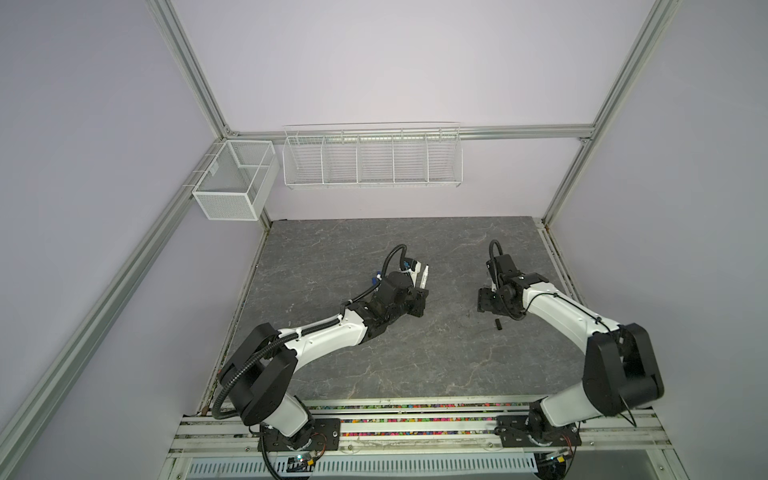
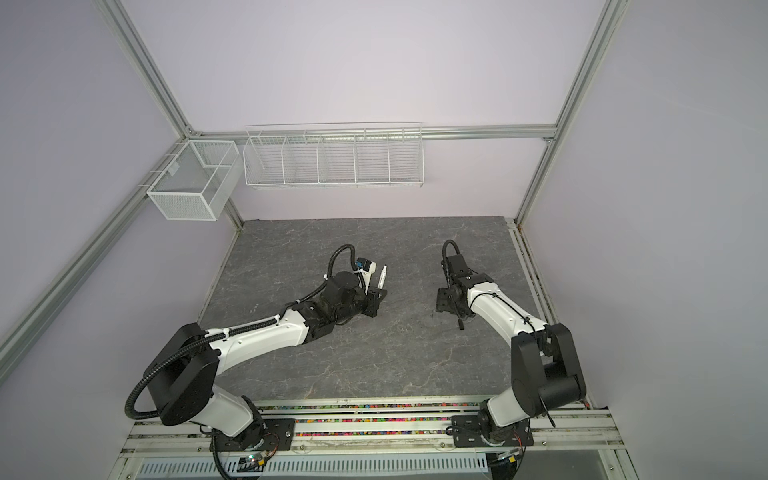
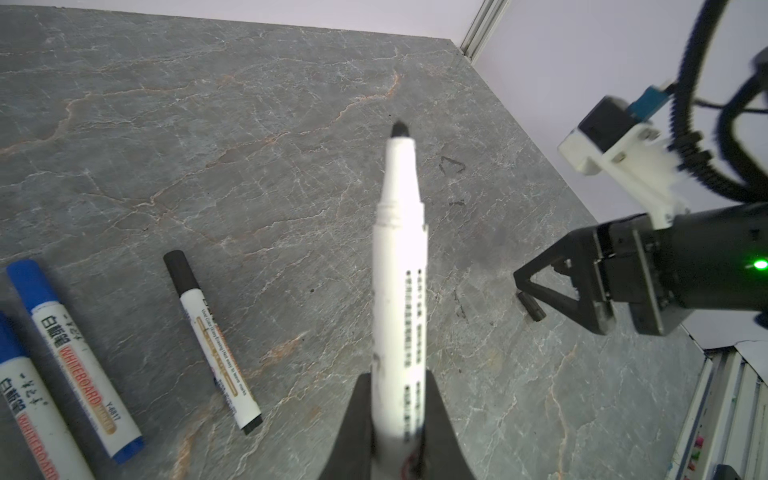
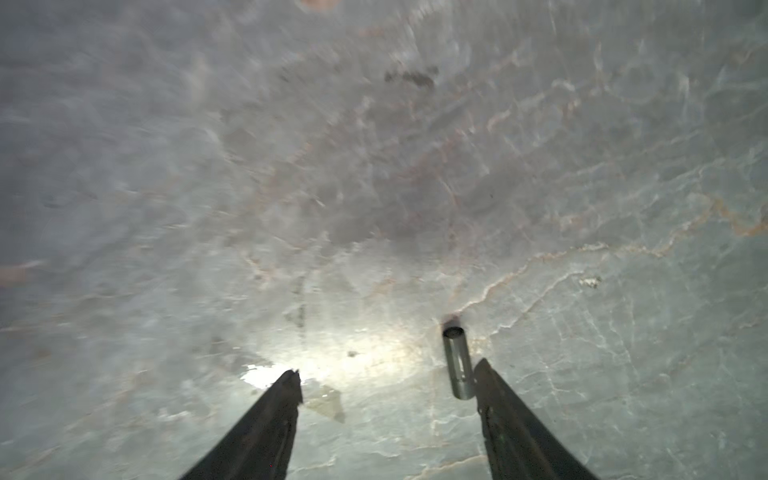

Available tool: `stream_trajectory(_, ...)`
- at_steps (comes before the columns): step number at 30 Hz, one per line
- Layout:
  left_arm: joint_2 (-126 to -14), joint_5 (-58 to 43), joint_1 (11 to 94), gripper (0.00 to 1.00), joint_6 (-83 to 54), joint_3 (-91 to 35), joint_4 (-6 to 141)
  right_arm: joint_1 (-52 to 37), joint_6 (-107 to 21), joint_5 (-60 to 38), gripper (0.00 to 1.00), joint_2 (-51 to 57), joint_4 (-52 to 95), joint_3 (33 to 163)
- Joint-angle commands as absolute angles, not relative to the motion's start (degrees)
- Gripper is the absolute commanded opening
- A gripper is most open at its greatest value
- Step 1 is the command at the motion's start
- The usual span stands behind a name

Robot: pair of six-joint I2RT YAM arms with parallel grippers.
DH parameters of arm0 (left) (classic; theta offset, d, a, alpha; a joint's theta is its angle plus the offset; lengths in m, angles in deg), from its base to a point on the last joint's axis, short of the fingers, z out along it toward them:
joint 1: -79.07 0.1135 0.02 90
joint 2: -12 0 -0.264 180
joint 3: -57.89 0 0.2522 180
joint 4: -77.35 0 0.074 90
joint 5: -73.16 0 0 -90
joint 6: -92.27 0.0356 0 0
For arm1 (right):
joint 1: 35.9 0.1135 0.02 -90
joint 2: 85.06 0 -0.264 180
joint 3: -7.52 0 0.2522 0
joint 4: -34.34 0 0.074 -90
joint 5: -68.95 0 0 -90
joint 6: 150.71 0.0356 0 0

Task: Insert the pens into the pen caps
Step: 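Lower the right gripper onto the loose black cap and close on it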

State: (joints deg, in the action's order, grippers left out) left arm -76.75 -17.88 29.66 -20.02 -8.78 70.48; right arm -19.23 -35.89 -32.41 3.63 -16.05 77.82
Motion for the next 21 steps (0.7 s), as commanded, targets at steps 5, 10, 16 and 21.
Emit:
stream_trajectory(5, -73.88, -19.46, 29.75, 0.0, -20.59, -6.86, 69.44, -20.51, -36.6, -35.22, 0.67, 8.51, -15.05, 76.12)
stream_trajectory(10, -72.51, -20.13, 29.69, 0.0, -20.17, -5.92, 68.41, -21.32, -38.04, -33.0, 0.55, 11.28, -13.93, 75.92)
stream_trajectory(16, -71.31, -20.58, 29.71, 0.0, -19.81, -5.29, 67.29, -21.39, -36.92, -27.62, 0.39, 12.5, -12.55, 75.05)
stream_trajectory(21, -71.23, -20.71, 29.7, 0.0, -19.63, -5.27, 67.02, -21.37, -36.89, -27.34, 0.19, 11.96, -11.99, 75.19)
